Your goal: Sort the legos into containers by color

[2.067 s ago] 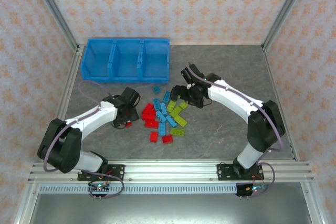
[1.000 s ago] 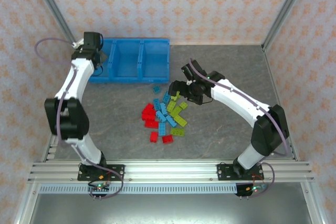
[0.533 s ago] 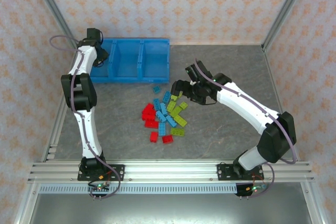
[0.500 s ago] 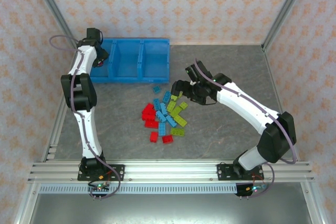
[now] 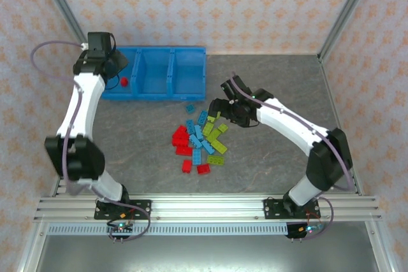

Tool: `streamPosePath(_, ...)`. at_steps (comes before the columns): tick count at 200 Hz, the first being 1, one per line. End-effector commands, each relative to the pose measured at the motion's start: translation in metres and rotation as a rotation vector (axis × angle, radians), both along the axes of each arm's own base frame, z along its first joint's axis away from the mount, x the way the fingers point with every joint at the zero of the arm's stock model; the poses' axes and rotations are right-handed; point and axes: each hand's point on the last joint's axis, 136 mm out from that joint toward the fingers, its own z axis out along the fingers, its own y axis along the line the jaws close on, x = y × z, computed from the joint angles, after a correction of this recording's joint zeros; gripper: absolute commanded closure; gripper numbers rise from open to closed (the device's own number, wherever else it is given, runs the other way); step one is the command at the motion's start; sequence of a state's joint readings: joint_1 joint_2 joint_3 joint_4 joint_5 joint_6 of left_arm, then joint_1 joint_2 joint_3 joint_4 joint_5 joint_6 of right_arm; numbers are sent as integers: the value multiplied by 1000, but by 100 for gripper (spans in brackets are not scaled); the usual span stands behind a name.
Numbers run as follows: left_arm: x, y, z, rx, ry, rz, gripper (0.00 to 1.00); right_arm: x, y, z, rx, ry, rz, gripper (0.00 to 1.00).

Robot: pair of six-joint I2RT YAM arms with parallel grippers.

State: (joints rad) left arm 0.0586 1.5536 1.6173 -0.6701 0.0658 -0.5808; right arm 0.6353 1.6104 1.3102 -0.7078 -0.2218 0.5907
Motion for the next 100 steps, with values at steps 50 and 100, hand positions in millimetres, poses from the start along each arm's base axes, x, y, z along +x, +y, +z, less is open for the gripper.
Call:
streamPosePath(50, -97, -102, 4, 348, 26, -565, 42, 59, 39, -51, -14, 24, -71, 16)
streamPosePath(100, -125, -110, -31, 390, 35, -705, 20, 63, 38, -90, -78, 140, -180, 29)
